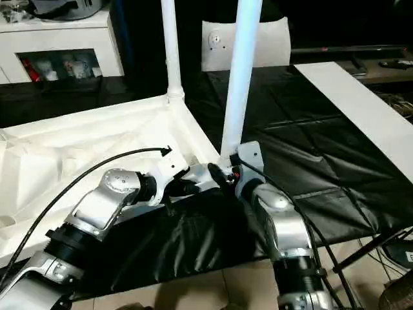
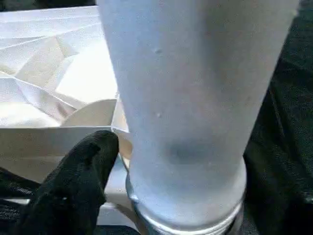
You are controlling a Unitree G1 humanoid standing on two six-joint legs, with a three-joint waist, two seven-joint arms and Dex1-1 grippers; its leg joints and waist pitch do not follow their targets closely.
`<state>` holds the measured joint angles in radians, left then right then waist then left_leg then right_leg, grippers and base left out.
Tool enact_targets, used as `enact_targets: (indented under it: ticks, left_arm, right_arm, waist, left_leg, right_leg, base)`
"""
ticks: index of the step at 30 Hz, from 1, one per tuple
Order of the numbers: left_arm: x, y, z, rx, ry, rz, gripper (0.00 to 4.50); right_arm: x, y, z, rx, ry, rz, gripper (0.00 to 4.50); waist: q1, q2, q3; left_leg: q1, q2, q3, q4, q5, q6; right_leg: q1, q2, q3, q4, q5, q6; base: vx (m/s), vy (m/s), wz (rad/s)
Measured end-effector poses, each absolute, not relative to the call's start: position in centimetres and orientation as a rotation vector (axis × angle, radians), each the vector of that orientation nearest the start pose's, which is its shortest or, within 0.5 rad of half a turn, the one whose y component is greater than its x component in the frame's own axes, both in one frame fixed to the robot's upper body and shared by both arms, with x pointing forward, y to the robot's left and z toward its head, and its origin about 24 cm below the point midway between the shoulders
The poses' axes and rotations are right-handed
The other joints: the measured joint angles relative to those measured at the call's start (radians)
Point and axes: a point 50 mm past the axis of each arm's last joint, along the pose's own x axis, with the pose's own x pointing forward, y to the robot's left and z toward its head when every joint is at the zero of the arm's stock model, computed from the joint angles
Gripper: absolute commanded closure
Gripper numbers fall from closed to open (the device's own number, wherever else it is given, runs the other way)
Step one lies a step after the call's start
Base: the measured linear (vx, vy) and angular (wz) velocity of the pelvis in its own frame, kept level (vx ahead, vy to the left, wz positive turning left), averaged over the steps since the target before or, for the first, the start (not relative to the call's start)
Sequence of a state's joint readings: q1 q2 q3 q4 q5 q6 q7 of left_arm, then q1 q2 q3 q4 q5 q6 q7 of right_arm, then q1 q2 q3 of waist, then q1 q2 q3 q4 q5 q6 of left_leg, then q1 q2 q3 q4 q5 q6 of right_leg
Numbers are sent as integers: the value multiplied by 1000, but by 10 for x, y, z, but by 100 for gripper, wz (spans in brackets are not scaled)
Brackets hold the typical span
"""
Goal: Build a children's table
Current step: Rotate leg to tighten
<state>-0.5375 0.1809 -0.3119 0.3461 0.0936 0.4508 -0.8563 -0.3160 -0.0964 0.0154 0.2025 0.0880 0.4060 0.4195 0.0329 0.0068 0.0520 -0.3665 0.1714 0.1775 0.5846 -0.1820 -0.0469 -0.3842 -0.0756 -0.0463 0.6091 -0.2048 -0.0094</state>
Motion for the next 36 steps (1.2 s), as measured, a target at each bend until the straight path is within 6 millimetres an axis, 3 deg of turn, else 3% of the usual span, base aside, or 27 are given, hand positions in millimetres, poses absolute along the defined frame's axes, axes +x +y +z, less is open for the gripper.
enact_targets:
  ticks: [4,5,11,16,25,29,31,36]
  left_arm:
    - [311,74,53,344,462,-1078,450]
    - [311,75,53,348,458,-1081,450]
    - [300,109,55,440,399,-1342,450]
    - [299,118,60,525,415,-1475,450]
    - [301,132,63,606,444,-1602,450]
    - [301,132,63,631,444,-1645,450]
    - [301,131,63,638,440,-1655,450]
    - [301,130,64,646,438,-1669,450]
  right_arm:
    - [303,-125,43,30,307,493,66]
    - [303,-125,43,33,306,495,45]
    - [268,-163,43,-71,336,878,7]
    - [264,-163,51,-82,337,1044,7]
    - [261,-166,57,-180,338,1228,7]
    - [263,-162,60,-197,321,1297,7]
    - [264,-159,60,-207,324,1325,42]
    - [265,-154,57,-219,325,1360,73]
  waist:
    - [-1,0,0]
    - [-1,1,1]
    - [7,4,3]
    - [30,5,3]
    - [31,5,3]
    - [42,5,3]
    - [48,5,3]
    - [56,5,3]
  left_leg:
    - [0,0,0,0,0,0]
    - [0,0,0,-1,0,0]
    - [-3,1,0,-10,0,0]
    - [-6,1,0,-9,0,0]
    - [-3,2,0,-6,0,0]
    - [-3,3,0,-2,0,0]
    - [-4,3,0,0,0,0]
    - [-3,3,0,1,0,0]
  right_leg:
    - [-1,0,0,0,-2,3]
    - [-1,0,0,0,-3,4]
    - [-2,1,-3,-9,1,4]
    - [-2,0,-6,-9,0,2]
    - [-1,0,-6,-4,1,1]
    - [-1,-1,-6,-2,1,1]
    - [-1,-1,-6,-1,1,1]
    - [-1,-1,-6,1,1,1]
  base:
    - [0,0,0]
    - [0,0,0]
    - [0,0,0]
    - [0,0,0]
    - [0,0,0]
    - [0,0,0]
    - [0,0,0]
    - [0,0,0]
